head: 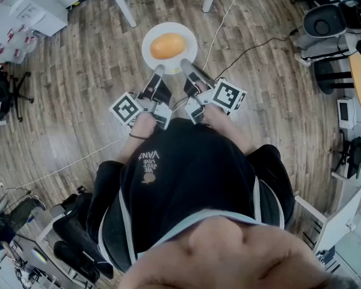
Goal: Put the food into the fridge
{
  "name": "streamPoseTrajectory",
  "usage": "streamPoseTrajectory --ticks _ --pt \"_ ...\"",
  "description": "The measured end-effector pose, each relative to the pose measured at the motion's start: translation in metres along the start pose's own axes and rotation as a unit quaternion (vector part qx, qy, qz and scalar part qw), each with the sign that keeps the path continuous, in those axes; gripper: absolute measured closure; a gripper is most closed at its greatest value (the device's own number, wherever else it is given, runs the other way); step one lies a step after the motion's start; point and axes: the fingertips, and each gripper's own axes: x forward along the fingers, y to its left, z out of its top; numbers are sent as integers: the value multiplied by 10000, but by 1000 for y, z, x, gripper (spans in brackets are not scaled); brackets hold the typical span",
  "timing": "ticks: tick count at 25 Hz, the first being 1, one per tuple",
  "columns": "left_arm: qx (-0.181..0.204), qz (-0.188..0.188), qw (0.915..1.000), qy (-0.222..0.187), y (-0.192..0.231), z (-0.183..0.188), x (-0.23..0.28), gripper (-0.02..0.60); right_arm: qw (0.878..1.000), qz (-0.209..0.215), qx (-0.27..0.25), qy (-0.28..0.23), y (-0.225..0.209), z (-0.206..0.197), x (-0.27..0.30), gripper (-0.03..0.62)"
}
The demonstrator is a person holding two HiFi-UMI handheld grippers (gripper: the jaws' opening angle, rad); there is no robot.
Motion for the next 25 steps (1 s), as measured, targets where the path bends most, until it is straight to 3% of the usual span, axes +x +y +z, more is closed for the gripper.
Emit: streamPoseTrajectory --ticks 6,13,17,25 --pt "-37 63 10000 -10 1 -3 -2 555 9997 214 -67 6 16 3 4 568" --pt "-76 71 9999 -23 5 -30 -12 555 9996 245 -110 15 11 -5 -23 568" --pt "-164 83 9998 -40 5 -29 -9 555 10000 -5 -20 57 2 -5 -24 568" --pt "-263 54 9996 18 15 -31 2 555 10000 74 -54 -17 -5 4 -20 568"
